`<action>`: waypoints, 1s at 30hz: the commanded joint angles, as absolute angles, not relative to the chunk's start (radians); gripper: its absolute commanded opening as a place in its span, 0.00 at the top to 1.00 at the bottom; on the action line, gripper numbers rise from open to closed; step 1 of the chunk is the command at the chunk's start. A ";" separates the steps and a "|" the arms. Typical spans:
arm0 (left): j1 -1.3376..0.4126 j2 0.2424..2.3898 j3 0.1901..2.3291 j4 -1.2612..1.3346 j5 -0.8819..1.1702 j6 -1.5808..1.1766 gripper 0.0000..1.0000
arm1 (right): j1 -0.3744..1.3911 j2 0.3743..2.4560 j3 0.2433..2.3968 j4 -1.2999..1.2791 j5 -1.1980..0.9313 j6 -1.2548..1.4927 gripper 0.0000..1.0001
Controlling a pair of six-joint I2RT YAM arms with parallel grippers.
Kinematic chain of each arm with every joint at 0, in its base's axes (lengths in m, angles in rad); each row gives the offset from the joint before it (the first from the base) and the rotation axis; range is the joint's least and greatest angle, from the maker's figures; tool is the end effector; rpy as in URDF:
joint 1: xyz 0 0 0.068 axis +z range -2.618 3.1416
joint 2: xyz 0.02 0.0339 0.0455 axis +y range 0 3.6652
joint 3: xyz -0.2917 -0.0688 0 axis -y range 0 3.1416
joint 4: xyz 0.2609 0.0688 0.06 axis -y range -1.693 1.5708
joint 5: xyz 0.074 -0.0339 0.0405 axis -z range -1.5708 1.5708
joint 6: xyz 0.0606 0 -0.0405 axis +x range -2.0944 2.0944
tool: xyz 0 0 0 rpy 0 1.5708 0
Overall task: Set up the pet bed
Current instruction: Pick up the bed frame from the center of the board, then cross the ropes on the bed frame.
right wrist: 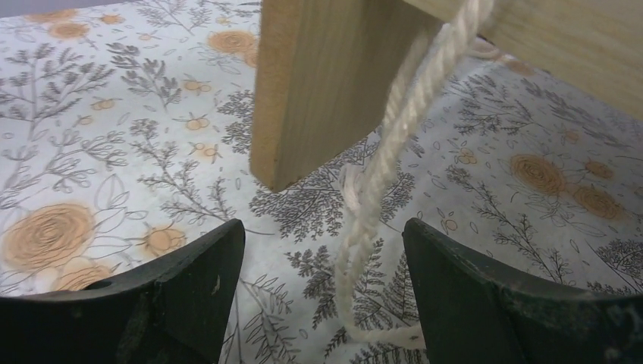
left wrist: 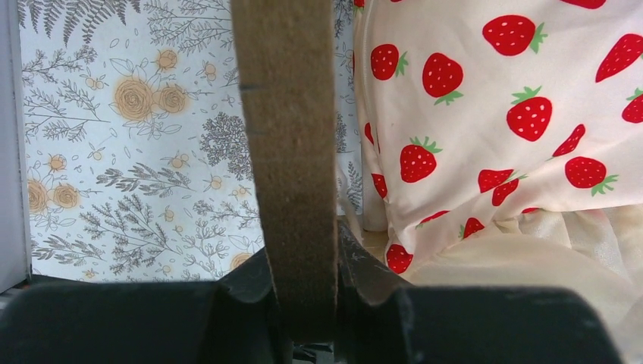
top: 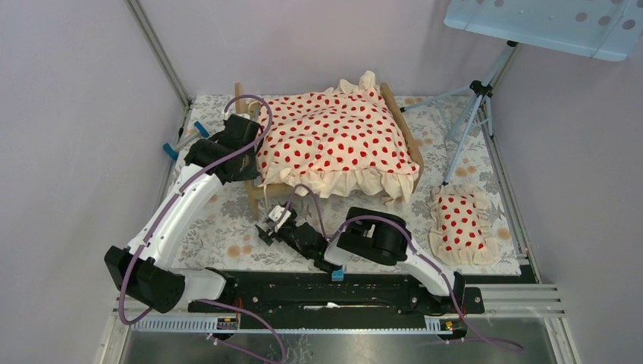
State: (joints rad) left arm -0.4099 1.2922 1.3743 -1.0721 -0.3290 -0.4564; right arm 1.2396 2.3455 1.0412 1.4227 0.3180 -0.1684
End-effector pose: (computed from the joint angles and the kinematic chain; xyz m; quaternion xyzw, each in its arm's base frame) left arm 0.2526 -0.0884 0.3653 -0.0689 0.9439 0.0239 0.3222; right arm 0.1744 0.4490 0.1016 -0.3341 0.5764 0.2864 0.6885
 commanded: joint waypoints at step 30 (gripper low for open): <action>-0.394 1.225 1.437 -0.978 -0.230 -0.362 1.00 | 1.198 2.455 1.140 1.636 0.248 -0.154 0.88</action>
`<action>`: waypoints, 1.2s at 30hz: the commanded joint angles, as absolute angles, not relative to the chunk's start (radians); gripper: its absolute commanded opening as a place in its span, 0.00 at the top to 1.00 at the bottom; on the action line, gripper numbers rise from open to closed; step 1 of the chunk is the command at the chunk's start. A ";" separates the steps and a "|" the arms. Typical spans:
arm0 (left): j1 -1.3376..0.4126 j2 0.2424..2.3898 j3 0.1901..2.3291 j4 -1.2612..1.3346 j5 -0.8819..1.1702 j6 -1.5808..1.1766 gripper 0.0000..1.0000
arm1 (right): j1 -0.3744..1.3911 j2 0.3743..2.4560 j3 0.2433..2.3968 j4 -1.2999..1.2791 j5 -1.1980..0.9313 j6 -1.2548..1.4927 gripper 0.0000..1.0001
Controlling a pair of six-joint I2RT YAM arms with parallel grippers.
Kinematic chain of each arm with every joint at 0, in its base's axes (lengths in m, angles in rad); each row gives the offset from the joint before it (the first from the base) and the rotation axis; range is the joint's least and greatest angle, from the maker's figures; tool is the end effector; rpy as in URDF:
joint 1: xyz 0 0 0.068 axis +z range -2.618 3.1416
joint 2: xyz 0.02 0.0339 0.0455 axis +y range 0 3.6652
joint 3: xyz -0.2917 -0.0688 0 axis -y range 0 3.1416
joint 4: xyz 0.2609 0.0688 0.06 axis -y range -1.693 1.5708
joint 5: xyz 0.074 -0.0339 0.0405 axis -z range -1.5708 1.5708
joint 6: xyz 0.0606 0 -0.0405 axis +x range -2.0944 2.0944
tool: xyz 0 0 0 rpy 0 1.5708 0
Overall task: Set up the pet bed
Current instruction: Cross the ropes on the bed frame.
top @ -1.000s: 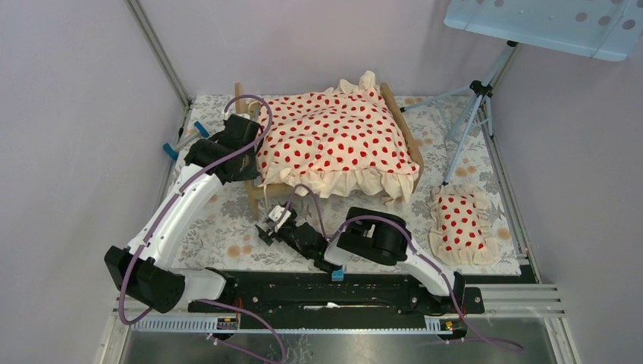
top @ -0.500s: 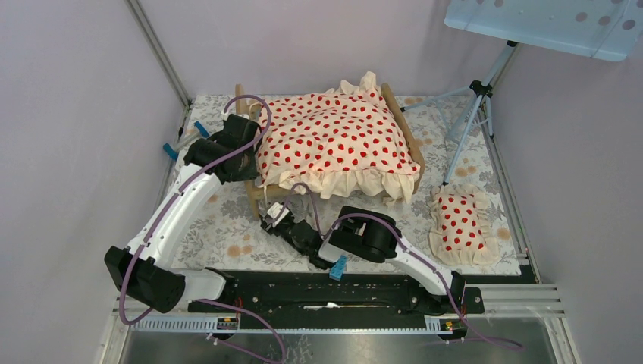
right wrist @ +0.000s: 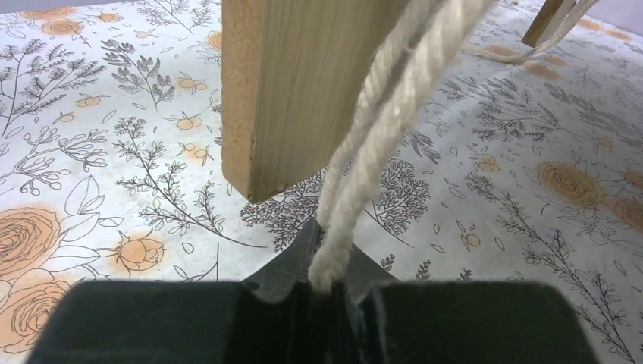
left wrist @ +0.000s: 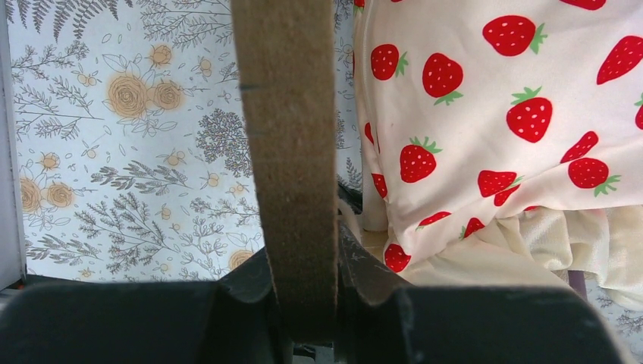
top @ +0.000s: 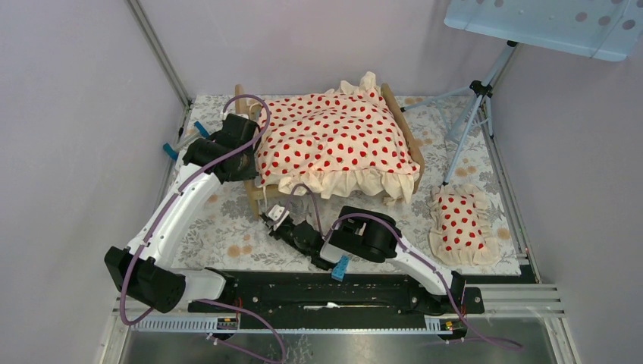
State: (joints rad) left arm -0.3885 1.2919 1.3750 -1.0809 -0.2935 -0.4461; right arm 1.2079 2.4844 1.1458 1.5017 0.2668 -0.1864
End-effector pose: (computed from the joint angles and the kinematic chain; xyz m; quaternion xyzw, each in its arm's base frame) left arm 0.2531 -0.0846 0.3645 -0.0686 0.9473 0.0149 0.3124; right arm 0.1925 0.4618 0.0731 -0.3341 0.5569 0.2943 0.7012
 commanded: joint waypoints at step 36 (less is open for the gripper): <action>-0.370 1.122 1.148 -0.797 -0.250 -0.401 1.00 | 1.244 1.868 0.786 0.918 0.173 0.197 0.99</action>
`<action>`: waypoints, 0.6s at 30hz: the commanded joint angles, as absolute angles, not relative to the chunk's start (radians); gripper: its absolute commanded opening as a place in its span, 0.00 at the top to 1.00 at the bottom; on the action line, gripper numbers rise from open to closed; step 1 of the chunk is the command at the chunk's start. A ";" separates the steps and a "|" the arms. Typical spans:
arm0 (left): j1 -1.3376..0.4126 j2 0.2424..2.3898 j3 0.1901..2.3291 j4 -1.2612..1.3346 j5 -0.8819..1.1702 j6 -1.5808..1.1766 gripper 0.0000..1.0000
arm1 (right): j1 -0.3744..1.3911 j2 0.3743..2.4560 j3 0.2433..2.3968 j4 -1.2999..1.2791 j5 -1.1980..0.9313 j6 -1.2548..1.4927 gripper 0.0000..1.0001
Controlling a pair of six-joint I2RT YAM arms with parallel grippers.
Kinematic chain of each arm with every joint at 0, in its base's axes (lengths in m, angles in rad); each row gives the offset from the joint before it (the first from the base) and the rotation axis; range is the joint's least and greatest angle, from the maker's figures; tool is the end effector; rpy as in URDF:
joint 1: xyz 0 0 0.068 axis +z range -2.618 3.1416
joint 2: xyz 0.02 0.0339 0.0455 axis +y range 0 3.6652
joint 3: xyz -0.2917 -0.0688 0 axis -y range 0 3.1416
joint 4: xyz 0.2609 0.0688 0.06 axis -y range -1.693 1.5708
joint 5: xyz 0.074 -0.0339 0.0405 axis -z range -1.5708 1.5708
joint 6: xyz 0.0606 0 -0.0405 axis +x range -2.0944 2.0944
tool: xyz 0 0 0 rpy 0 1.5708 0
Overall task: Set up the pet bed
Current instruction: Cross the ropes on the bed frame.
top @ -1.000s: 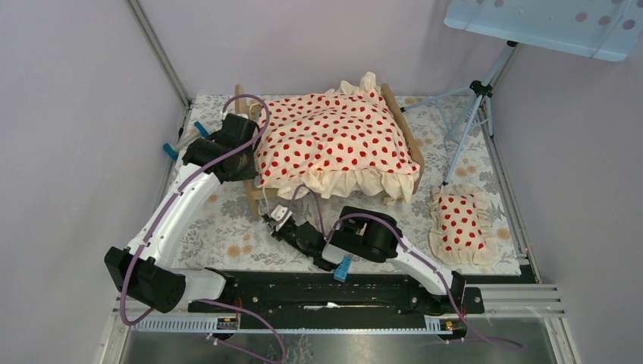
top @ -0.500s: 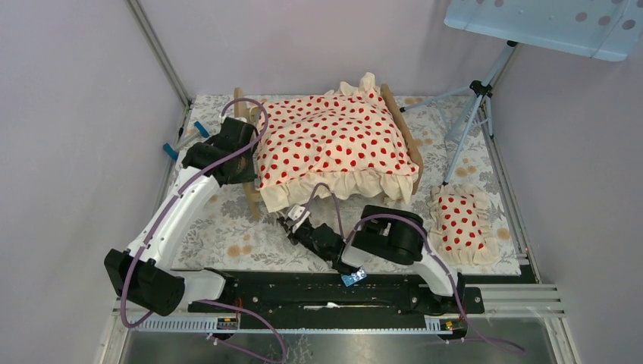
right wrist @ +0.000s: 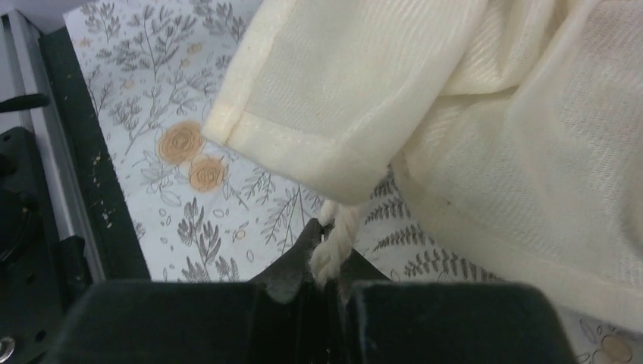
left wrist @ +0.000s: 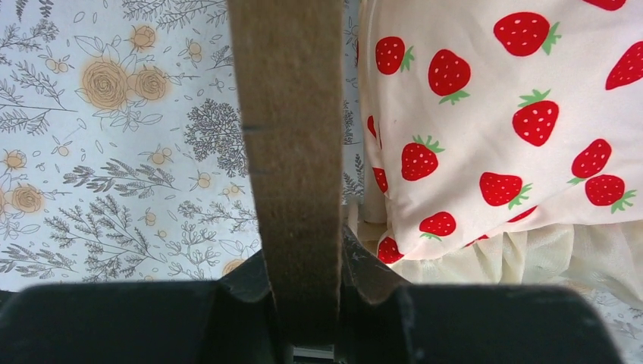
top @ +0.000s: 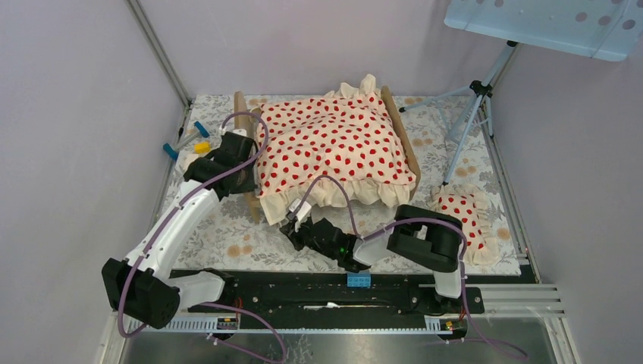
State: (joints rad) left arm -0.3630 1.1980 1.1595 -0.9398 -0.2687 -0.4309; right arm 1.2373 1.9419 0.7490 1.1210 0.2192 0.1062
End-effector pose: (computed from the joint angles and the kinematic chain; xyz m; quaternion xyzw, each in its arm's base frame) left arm 0.2401 -0.0740 0.3252 -0.0713 0.9459 0.0063 0.3163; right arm 0.1469 0.3837 0.1554 -0.3270 0.6543 0.3588 0.5799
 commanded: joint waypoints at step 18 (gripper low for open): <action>-0.370 0.983 0.962 -0.694 -0.254 -0.513 0.59 | 1.228 1.797 1.019 0.297 0.082 0.353 1.00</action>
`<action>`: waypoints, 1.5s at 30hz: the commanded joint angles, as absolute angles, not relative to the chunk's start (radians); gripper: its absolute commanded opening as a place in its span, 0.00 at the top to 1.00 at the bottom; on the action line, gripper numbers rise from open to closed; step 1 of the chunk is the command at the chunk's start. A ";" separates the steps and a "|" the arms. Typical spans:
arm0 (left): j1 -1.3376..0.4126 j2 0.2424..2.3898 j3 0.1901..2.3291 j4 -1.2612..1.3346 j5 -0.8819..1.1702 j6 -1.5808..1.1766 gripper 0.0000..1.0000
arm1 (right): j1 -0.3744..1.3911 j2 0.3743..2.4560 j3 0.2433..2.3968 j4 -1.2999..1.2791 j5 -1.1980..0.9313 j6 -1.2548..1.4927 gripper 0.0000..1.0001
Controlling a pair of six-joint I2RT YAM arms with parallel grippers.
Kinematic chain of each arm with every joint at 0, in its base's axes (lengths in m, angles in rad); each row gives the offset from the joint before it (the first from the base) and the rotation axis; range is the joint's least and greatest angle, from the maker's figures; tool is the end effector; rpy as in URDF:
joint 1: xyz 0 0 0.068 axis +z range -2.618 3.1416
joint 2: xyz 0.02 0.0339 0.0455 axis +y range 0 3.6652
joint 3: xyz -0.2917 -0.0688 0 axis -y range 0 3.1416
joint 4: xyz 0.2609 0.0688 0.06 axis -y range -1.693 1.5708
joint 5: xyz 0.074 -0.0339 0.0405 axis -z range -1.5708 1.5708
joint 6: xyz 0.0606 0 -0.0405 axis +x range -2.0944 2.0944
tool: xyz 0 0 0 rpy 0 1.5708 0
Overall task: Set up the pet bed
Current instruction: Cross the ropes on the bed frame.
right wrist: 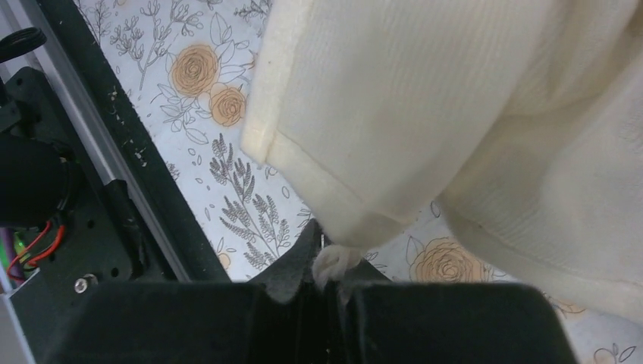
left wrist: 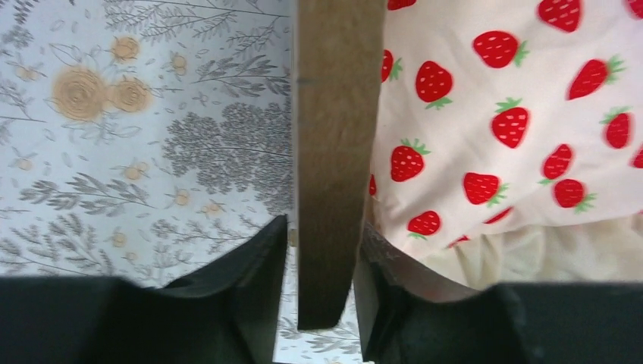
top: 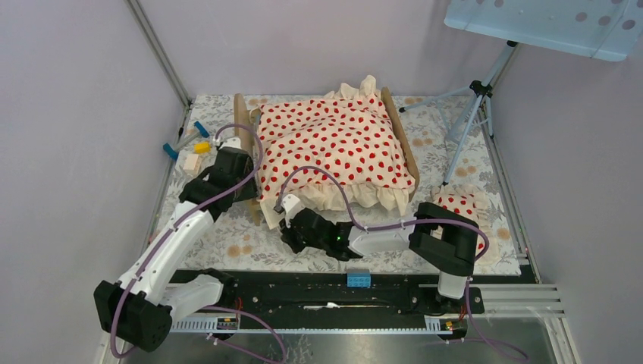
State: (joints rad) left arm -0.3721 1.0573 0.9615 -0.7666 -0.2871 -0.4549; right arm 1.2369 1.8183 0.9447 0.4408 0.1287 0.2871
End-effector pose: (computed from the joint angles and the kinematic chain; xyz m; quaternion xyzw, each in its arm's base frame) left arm 0.2187 -0.0669 0.3020 -0.0880 0.9254 -0.0151 0.3683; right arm 0.1472 0.4006 0.1786 -0.3536 0.7635 0.3320 0.4264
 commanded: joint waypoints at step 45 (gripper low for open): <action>-0.390 0.818 0.421 -0.361 0.170 -0.945 0.62 | 1.158 1.785 1.054 0.251 -0.098 0.559 1.00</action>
